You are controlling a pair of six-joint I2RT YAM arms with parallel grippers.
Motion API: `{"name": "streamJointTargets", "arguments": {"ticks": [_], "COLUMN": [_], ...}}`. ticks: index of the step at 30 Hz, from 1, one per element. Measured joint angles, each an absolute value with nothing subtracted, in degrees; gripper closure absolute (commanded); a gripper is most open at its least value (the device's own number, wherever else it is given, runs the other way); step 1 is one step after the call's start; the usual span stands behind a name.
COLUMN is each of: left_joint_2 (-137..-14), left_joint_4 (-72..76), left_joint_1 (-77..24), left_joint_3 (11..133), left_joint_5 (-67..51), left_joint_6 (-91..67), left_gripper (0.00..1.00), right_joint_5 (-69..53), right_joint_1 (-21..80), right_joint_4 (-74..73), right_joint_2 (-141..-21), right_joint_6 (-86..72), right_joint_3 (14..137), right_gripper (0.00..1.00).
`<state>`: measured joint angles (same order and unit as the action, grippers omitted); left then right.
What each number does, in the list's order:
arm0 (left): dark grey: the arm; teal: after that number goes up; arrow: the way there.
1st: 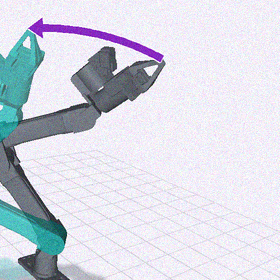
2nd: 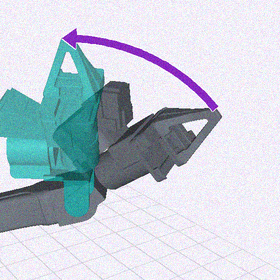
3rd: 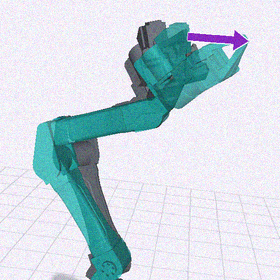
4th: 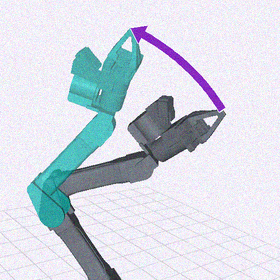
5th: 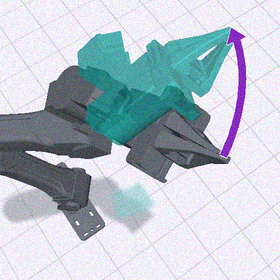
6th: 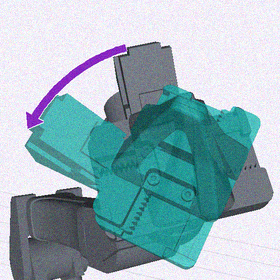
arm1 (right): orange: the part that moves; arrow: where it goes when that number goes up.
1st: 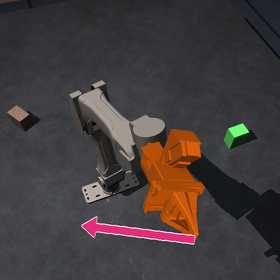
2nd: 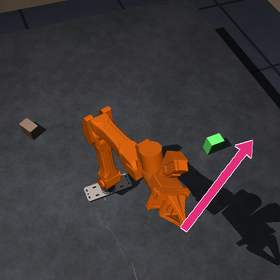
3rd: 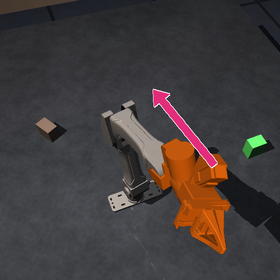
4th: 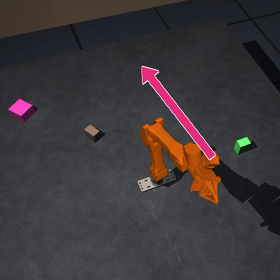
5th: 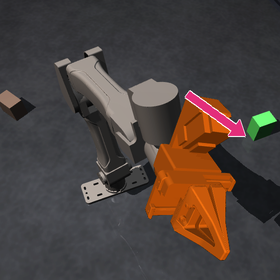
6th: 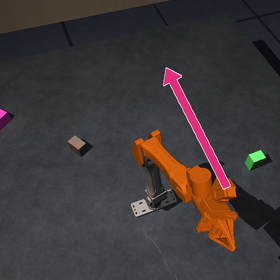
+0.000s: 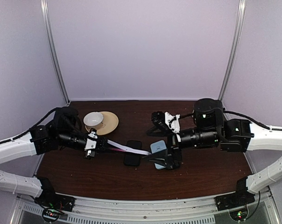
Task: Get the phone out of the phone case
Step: Pick up the phone case from the phone.
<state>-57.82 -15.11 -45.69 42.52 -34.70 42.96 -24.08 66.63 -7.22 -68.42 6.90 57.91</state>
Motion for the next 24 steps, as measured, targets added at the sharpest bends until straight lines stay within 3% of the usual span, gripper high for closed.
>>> {"name": "streamJointTargets", "arguments": {"ticks": [7,17,24], "left_joint_2": [-59.3,-59.6,-59.6], "left_joint_4": [-15.4,-16.9,-17.1], "left_joint_1": [-46.4,-46.6,-46.9], "left_joint_3": [42.5,42.8,42.9], "left_joint_5": [-34.0,-31.9,-31.7], "left_joint_6": [43.1,42.7,42.7], "left_gripper": [1.0,1.0,1.0], "right_joint_5": [-21.2,-10.6,-7.6], "right_joint_1": [68.3,72.6,73.0], "right_joint_4": [-9.8,-17.0,-19.7], "right_joint_2": [-78.8,-92.0,-95.4], "right_joint_6": [0.2,0.3,1.7], "right_joint_3": [70.8,82.0,85.6], "right_gripper": [0.16,0.51,0.61]}}
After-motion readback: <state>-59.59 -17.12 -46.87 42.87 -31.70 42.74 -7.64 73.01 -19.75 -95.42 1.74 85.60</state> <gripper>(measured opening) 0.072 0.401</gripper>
